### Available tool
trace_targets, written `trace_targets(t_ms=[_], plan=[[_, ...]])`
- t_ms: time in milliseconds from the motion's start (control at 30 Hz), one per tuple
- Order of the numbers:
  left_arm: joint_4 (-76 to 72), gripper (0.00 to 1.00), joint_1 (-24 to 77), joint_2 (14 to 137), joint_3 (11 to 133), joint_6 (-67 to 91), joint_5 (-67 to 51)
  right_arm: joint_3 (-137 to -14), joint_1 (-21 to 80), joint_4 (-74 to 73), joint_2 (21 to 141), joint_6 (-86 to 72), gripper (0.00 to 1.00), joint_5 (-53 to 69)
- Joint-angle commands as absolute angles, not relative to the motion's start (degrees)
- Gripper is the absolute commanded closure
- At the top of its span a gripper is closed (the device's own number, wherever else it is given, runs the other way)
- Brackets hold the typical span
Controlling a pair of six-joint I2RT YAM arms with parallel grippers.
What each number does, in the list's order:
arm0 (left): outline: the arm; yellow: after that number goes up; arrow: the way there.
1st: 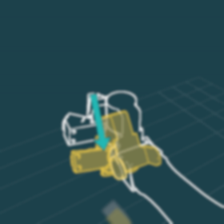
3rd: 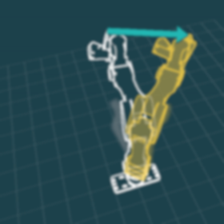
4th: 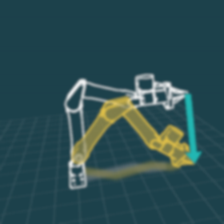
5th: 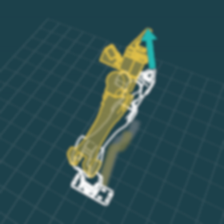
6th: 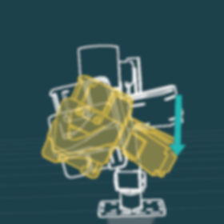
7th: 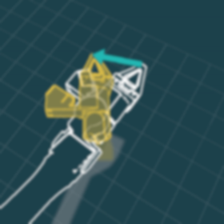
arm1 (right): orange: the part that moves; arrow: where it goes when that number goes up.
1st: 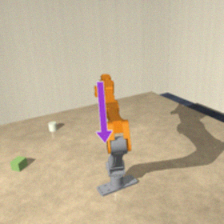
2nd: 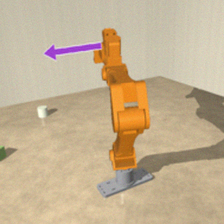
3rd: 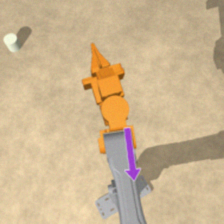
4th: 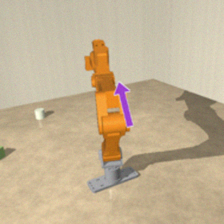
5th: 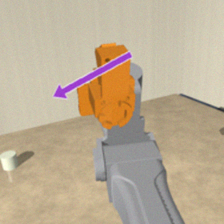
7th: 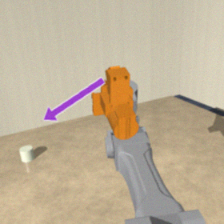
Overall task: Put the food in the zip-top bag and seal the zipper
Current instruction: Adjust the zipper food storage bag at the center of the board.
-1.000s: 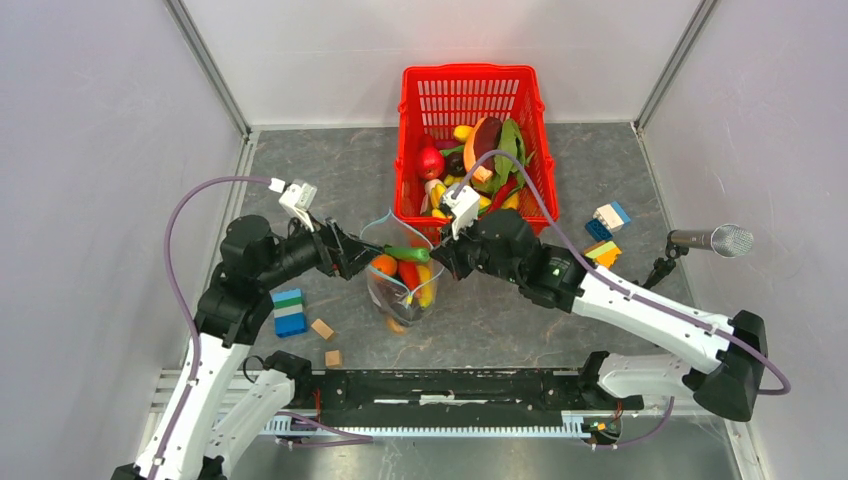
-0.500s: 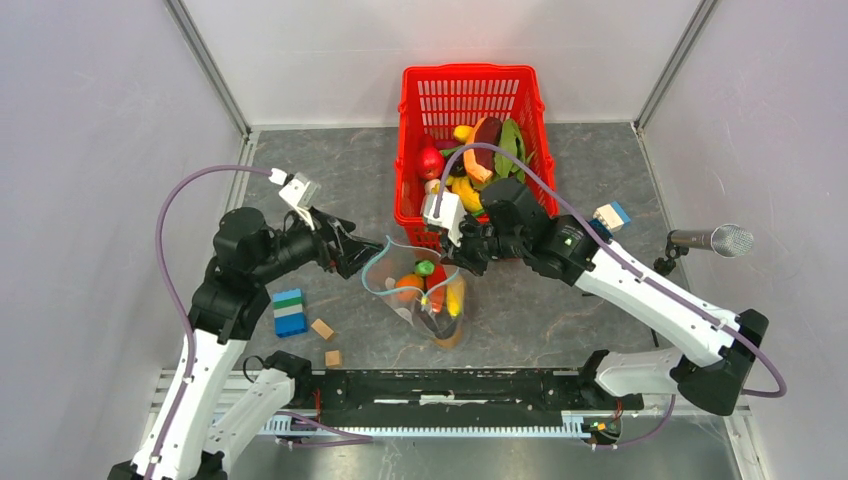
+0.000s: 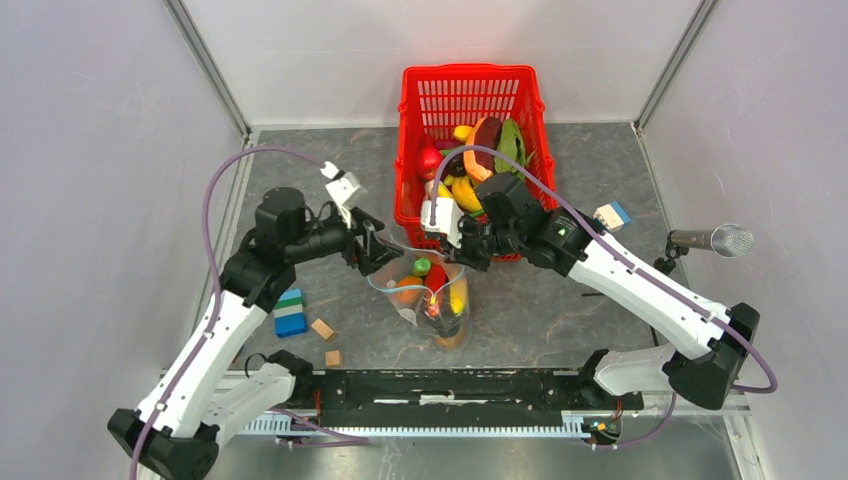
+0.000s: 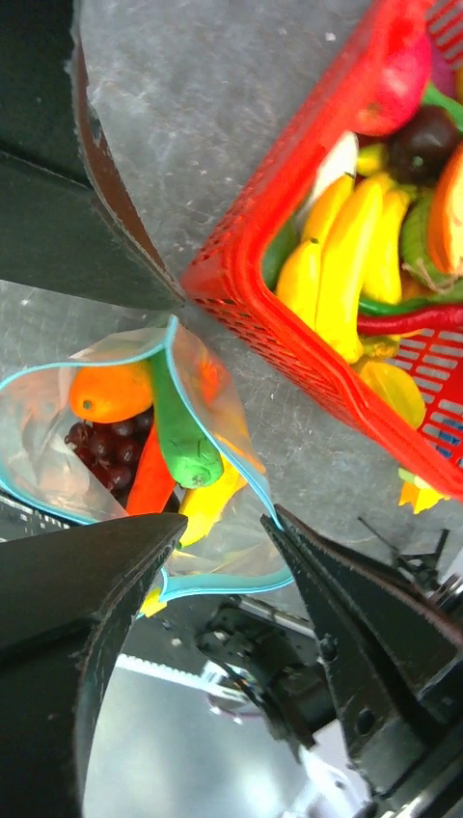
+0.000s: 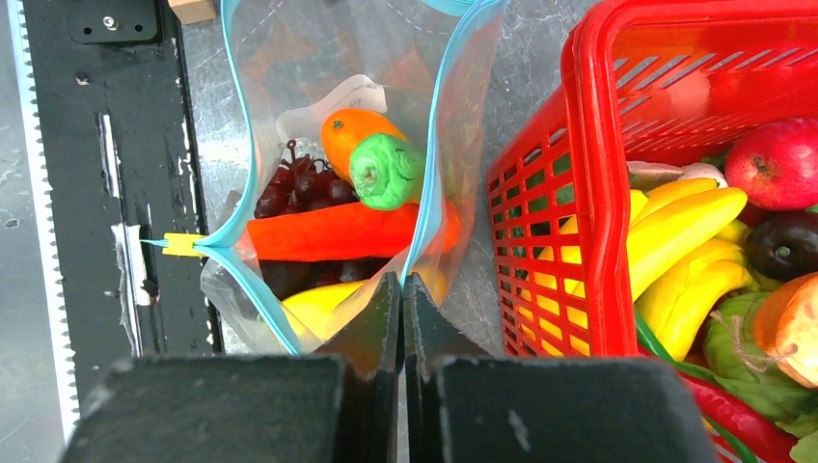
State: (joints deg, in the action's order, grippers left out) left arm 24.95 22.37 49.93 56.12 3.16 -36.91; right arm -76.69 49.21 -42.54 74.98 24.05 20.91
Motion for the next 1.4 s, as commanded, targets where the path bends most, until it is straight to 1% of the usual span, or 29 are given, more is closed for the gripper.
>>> trace_targets(t_ms=[0, 67, 100, 167, 233, 367, 433, 467, 533, 733, 833, 867, 933, 967, 1067, 1133, 1167, 1200, 1233, 1267, 1300, 1333, 1367], plan=[[21.86, 0.17, 29.99, 53.11, 59.93, -11.60, -31.22, -76.36, 48.75, -40.57, 73.57, 25.01, 1.00, 22.40], [23.66, 0.12, 33.48, 55.70, 62.95, -17.55, -31.72, -75.97, 48.69, -40.31, 73.51, 25.05, 1.00, 22.63], [24.57, 0.11, 34.38, 57.16, 63.93, -20.80, -32.22, -75.55, 48.64, -39.71, 73.16, 24.90, 1.00, 22.60], [27.51, 0.11, 35.30, 59.10, 65.56, -28.52, -34.61, -74.91, 48.63, -38.27, 72.57, 24.40, 1.00, 22.81], [27.70, 0.14, 35.52, 59.74, 65.35, -32.82, -35.49, -74.64, 48.60, -37.36, 72.35, 24.02, 1.00, 23.43], [28.47, 0.31, 35.57, 60.58, 65.42, -36.61, -33.25, -73.54, 48.62, -36.59, 71.90, 23.97, 1.00, 23.46], [31.31, 0.37, 35.53, 61.60, 66.18, -39.29, -33.11, -73.30, 48.51, -36.23, 71.74, 23.99, 1.00, 23.40], [33.13, 0.39, 35.52, 62.17, 66.79, -40.13, -33.57, -73.23, 48.52, -36.21, 71.73, 23.99, 1.00, 23.30], [34.60, 0.46, 35.51, 62.92, 67.50, -40.93, -34.31, -73.31, 48.55, -36.08, 71.67, 24.13, 1.00, 23.26], [38.75, 0.51, 35.51, 65.50, 69.00, -45.08, -34.39, -73.23, 48.43, -35.95, 71.48, 24.18, 1.00, 22.71], [39.31, 0.58, 35.53, 66.20, 69.35, -45.85, -34.01, -72.96, 48.36, -35.73, 71.28, 24.17, 1.00, 22.60], [38.81, 0.62, 35.56, 66.34, 69.22, -45.76, -33.93, -72.87, 48.34, -35.68, 71.30, 24.17, 1.00, 22.58], [38.12, 0.76, 35.60, 66.52, 69.08, -45.52, -34.02, -72.77, 48.39, -35.51, 71.33, 24.04, 1.00, 22.54], [37.97, 0.81, 35.60, 66.66, 69.19, -45.47, -34.21, -72.69, 48.36, -35.36, 71.25, 23.92, 1.00, 22.58], [37.97, 0.84, 35.60, 67.07, 68.77, -45.19, -34.52, -71.84, 48.30, -33.63, 70.43, 22.90, 1.00, 22.00], [37.97, 0.95, 35.60, 67.12, 68.56, -44.83, -35.29, -70.88, 48.26, -31.74, 69.50, 20.68, 0.98, 20.64], [37.34, 0.98, 35.59, 66.88, 68.35, -44.23, -35.63, -70.49, 48.26, -30.87, 68.92, 19.42, 0.95, 19.39], [36.04, 0.98, 35.62, 66.41, 67.66, -43.10, -35.47, -70.05, 48.25, -30.09, 68.25, 17.76, 0.85, 18.04], [33.95, 0.98, 35.60, 65.97, 66.95, -41.37, -35.01, -69.48, 48.25, -29.06, 67.34, 15.99, 0.79, 16.09], [32.48, 0.98, 35.60, 65.47, 66.23, -40.11, -34.90, -68.70, 48.28, -28.07, 66.40, 13.67, 0.70, 14.62], [31.86, 0.98, 35.60, 65.27, 65.87, -39.27, -34.98, -67.97, 48.25, -26.79, 65.11, 11.27, 0.55, 13.56], [31.69, 0.98, 35.60, 65.41, 65.83, -38.26, -34.93, -67.23, 48.25, -25.46, 63.38, 9.46, 0.45, 12.38], [31.72, 0.98, 35.60, 65.70, 66.12, -37.44, -34.71, -66.04, 48.25, -24.09, 61.62, 7.18, 0.37, 11.05]])
